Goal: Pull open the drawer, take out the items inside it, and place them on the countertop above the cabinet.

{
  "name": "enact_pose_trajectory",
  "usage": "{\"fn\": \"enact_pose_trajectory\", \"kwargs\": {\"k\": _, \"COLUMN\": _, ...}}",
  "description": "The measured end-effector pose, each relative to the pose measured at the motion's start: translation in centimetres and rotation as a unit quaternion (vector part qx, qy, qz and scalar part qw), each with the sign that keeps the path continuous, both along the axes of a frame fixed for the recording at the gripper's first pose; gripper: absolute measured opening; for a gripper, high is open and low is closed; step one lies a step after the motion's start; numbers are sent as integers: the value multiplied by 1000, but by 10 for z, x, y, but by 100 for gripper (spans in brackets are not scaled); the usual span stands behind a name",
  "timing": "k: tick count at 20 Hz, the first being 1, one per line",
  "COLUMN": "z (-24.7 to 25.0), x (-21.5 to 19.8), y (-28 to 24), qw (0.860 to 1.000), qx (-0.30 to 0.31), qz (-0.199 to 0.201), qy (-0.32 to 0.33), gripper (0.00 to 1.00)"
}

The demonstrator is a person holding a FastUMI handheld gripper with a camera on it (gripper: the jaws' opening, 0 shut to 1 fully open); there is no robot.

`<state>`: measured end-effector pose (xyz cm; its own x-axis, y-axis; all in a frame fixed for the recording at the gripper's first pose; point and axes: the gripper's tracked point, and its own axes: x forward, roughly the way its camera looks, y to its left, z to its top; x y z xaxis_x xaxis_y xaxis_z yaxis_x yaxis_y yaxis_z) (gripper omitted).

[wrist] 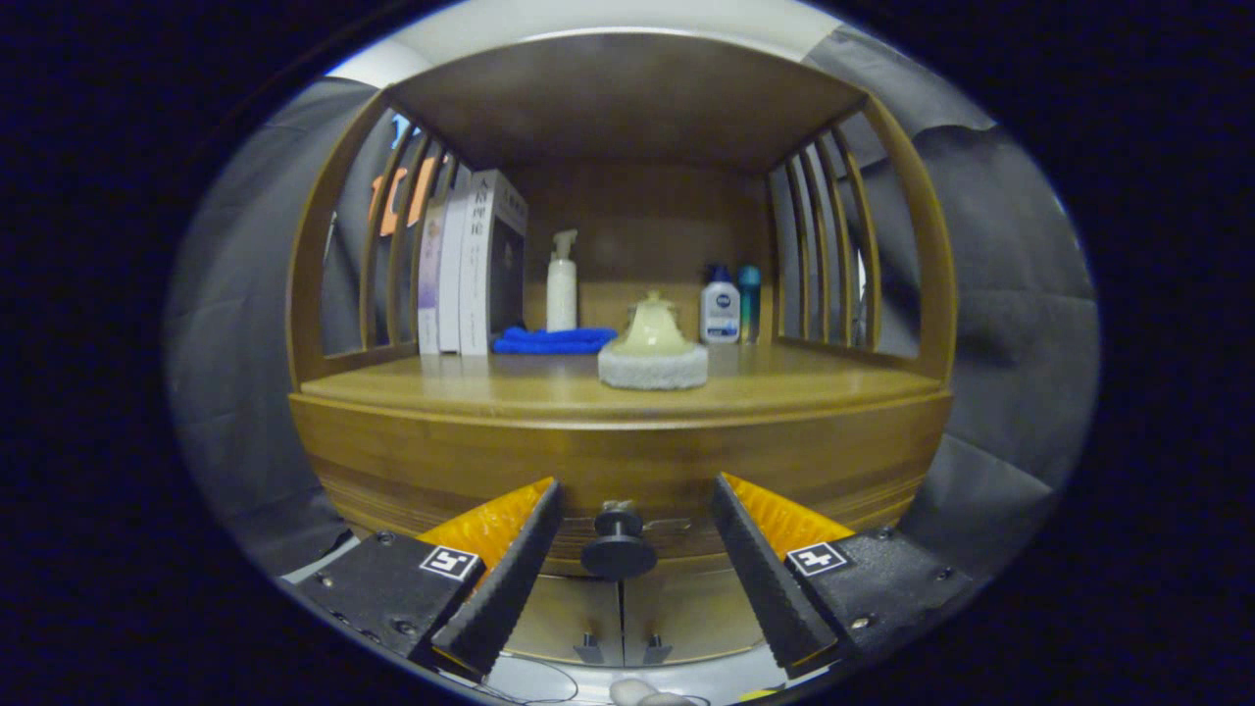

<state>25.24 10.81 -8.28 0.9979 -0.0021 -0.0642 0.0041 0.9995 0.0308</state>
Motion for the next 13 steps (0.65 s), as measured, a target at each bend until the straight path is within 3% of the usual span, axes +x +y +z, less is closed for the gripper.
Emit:
{"fn": "enact_pose_trajectory", "kwargs": {"k": 4, "z": 36, "x": -25, "y": -8, "qw": 1000, "qx": 7, "qz": -2, "qy": -26, "gripper": 99}}
{"fn": "enact_pose_trajectory", "kwargs": {"k": 13, "z": 62, "x": -90, "y": -23, "qw": 997, "qx": 11, "qz": -3, "qy": -73, "gripper": 99}}
